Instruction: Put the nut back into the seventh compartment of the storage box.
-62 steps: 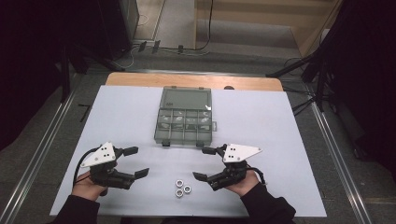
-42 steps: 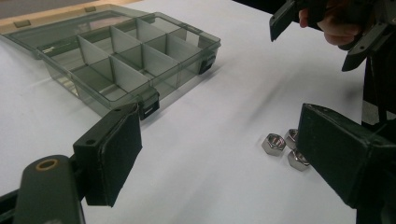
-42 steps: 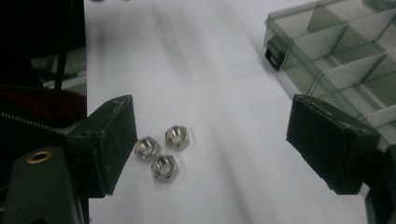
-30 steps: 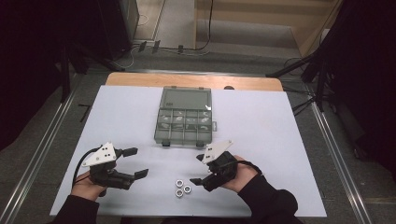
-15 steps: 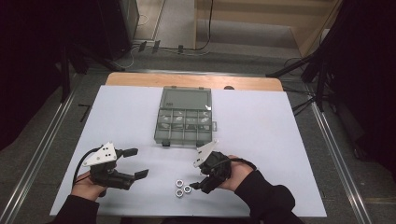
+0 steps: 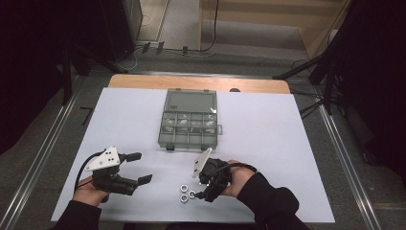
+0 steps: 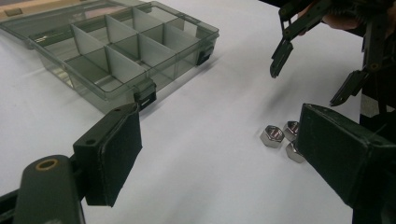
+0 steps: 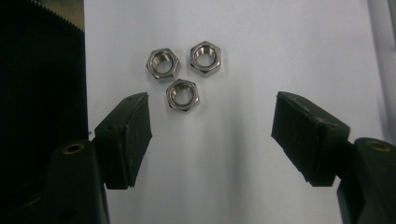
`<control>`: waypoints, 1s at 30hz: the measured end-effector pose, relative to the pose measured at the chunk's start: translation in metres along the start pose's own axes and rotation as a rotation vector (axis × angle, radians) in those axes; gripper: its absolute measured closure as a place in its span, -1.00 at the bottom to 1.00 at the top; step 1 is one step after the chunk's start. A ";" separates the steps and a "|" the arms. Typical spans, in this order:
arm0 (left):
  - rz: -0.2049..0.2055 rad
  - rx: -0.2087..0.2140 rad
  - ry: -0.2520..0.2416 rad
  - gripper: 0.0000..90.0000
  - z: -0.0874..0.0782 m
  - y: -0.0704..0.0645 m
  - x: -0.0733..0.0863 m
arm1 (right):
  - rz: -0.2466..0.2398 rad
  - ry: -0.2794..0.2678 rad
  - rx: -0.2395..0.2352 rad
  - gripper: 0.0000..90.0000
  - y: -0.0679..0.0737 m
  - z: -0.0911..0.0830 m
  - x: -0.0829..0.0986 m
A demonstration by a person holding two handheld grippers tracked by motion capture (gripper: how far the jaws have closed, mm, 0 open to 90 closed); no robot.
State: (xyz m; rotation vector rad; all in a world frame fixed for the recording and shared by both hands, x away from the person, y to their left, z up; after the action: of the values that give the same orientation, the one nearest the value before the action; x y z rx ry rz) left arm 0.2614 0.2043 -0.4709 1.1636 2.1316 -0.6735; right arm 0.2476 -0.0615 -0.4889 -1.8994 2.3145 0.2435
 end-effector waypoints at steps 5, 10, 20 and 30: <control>-0.002 -0.003 0.006 -0.67 -0.001 0.001 0.000 | 0.006 0.012 0.019 -0.32 0.001 0.005 0.001; -0.003 -0.001 0.000 -0.67 0.000 0.001 0.000 | -0.015 0.029 0.005 -0.23 0.005 0.012 0.000; -0.001 -0.001 0.005 -0.67 -0.001 0.000 0.000 | -0.041 0.051 -0.007 0.05 0.011 0.022 -0.003; -0.002 -0.002 0.007 -0.67 -0.001 0.001 0.000 | -0.048 0.079 -0.008 0.26 0.015 0.029 -0.009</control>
State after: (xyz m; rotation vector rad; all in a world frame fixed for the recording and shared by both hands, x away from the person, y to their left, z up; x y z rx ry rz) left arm 0.2615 0.2052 -0.4709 1.1647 2.1391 -0.6689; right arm 0.2348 -0.0434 -0.5152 -2.0009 2.3161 0.1756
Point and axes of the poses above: each handheld gripper's, and its own axes: z roughly forward along the jaws, x roughly out of its underside, y roughly to its left, the point moved 4 cm from there along z, roughly forward along the jaws, and after that the axes turned 14 degrees about y, right-handed, at the moved point
